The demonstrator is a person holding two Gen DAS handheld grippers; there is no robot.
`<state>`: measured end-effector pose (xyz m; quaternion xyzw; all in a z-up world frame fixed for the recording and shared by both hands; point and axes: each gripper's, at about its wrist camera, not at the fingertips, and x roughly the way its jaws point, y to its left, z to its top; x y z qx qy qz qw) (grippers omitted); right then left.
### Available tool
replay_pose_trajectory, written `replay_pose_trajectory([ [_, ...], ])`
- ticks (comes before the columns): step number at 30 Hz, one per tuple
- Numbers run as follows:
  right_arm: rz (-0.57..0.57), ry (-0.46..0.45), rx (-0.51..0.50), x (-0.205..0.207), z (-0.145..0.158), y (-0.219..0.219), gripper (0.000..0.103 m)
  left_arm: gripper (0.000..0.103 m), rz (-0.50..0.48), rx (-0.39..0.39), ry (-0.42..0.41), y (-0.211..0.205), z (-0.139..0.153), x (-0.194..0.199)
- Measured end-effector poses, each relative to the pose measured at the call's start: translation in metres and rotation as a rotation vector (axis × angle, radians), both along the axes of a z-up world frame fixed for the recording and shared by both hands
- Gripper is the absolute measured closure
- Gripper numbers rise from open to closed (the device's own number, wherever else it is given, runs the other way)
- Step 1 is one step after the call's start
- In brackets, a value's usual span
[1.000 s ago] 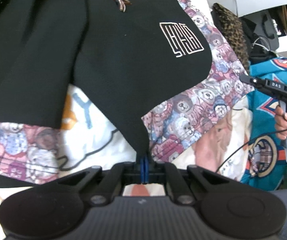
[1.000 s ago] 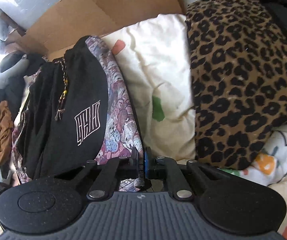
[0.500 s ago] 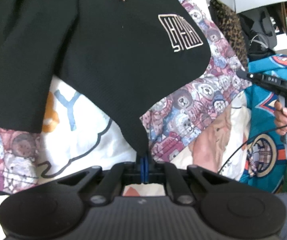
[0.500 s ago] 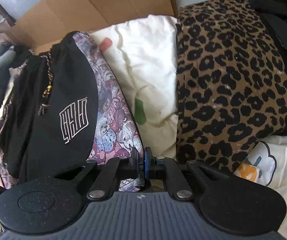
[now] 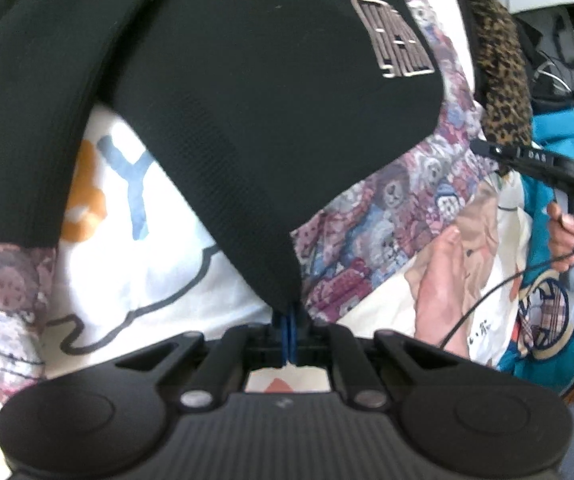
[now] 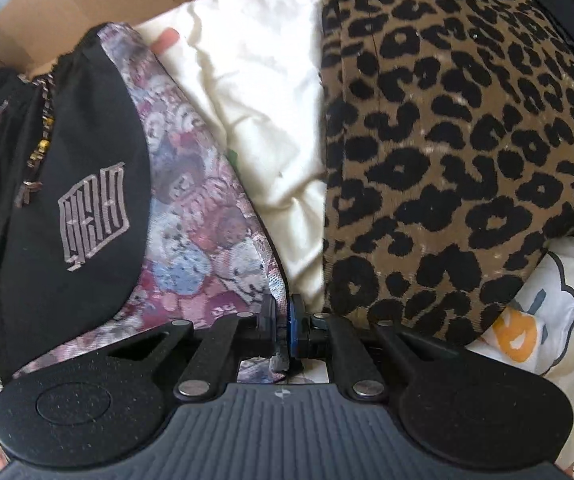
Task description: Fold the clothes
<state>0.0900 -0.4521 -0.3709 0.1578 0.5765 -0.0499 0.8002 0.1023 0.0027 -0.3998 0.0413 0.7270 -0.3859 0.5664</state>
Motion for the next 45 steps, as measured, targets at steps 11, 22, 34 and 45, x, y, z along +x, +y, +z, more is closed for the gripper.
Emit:
replay_pose_trajectory([
  [11,-0.140,0.021,0.006,-0.016,0.017,-0.014,0.092,0.089,-0.145,0.033,-0.075,-0.006,0.023,-0.001],
  [22,-0.256,-0.016,0.053,-0.025,0.087,-0.009,0.087,0.054,-0.062,0.096,-0.189,-0.016,0.086,0.046],
  [34,-0.269,-0.116,0.080,-0.015,0.209,0.022,0.061,0.033,0.114,0.114,-0.317,-0.006,0.205,0.131],
  [45,-0.296,-0.221,0.086,-0.023,0.319,0.052,0.046,0.026,0.223,0.053,-0.412,0.023,0.333,0.161],
])
